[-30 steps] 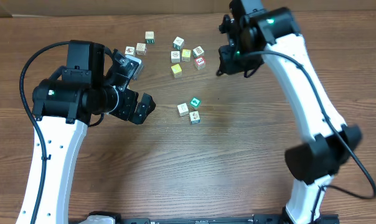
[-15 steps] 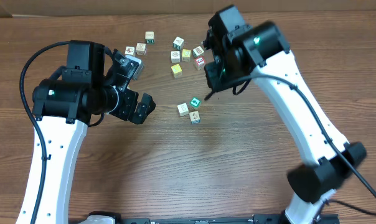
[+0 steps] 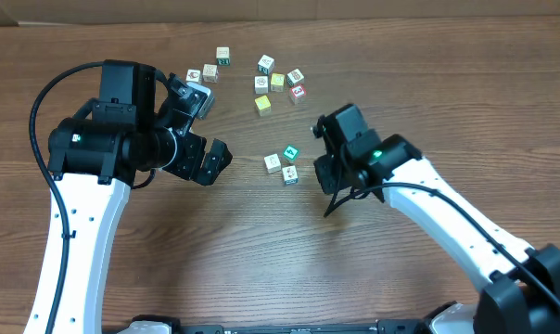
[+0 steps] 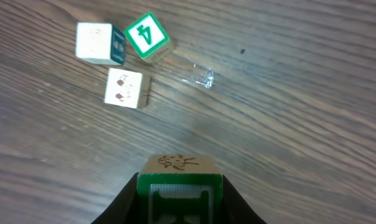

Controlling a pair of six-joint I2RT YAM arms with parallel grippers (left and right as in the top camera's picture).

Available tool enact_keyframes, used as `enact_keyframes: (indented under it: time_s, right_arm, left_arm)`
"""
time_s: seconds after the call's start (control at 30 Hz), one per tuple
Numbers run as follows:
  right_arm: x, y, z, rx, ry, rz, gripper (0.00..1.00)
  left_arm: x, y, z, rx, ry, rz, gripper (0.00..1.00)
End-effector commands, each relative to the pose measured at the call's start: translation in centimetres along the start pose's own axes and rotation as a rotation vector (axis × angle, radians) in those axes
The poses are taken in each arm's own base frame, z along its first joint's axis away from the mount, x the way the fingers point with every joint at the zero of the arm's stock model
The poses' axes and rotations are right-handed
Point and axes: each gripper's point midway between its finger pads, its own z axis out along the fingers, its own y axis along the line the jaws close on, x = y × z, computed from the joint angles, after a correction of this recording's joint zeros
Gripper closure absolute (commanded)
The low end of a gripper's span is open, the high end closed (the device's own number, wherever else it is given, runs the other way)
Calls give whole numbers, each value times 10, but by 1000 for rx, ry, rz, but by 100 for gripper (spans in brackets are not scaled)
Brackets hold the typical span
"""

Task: Form a circle
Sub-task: 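Carry the green F block down toward the small block cluster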

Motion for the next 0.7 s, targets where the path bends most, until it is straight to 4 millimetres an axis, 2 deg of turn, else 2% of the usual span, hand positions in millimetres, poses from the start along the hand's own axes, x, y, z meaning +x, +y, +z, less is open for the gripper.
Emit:
enact_keyframes:
  time_s: [0.0,0.27,0.37,0.67]
  right_arm:
    - [-13,1,5,5,-53,-52,96]
    - [-4,-2,60,18,34,-40,96]
    - [-5,-7,73,24,38,2,96]
    - [-23,-24,77,-3,-23,57,96]
  left_arm:
    - [0,-2,2,17,4,20,0]
    - [0,-2,2,17,4,20,0]
    - [0,-2,2,17,4,20,0]
    - [0,-2,2,17,4,20,0]
